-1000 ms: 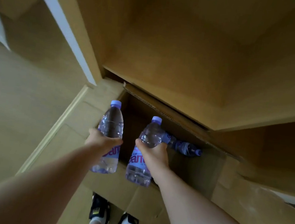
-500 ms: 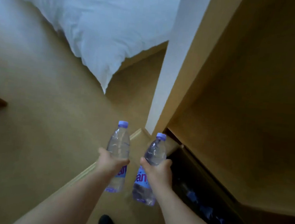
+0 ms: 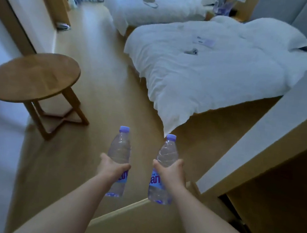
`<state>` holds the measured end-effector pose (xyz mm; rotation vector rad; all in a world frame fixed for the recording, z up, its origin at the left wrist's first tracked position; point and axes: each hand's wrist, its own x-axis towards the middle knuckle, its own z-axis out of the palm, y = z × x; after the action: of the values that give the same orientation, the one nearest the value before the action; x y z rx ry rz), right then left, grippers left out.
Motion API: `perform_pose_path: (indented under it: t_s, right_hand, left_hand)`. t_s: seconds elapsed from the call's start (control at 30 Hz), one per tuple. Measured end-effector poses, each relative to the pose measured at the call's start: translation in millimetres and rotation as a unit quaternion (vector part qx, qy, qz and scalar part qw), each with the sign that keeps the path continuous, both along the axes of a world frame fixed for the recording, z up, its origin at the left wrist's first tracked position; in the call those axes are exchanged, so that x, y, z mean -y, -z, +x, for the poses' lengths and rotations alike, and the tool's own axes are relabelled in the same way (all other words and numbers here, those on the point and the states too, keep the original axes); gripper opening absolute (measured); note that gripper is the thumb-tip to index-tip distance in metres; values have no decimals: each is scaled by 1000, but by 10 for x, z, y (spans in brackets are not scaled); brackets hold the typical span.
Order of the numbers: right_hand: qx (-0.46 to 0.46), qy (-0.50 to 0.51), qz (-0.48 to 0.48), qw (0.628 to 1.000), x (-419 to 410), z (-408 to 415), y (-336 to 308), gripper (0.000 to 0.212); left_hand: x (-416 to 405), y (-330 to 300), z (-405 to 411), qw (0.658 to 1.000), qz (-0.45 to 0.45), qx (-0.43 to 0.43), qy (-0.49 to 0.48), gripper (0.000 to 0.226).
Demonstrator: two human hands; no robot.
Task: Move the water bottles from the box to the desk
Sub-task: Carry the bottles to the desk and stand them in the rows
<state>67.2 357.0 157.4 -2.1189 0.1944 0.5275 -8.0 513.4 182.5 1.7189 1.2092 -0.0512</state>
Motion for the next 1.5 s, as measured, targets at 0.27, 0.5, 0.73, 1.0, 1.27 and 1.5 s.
perform_pose_path:
  t_s: [0.27,0.5,0.73,1.0,1.27,1.5]
  right_hand:
    - [34,-105,4,994,-887,375,-313,59]
    - [48,-155,-8,987,-1793,1135,-406,61]
    - [49,-187,11,981,-2685,2172,-517,58]
    - [68,-229,16,971,-3543,3063,-665,60]
    - [79,-227,20,971,-4554,3885,-609,58]
    - [72,-194,30,978,-5589,4680,-598,56]
  left_hand:
    - [-799,-295,101,997,-5,30,-69,64]
    - [-1587,-308,822,991,-8,42,-123,68]
    - [-2389,-409,1775,987,2,34,-159,67]
    - [-3215,-543,2601,986,1,44,-164,69]
    - [-4308,-435,3361,985,4,51,-166,72]
    - [-5493,-435,4199,985,7,55,-166,71]
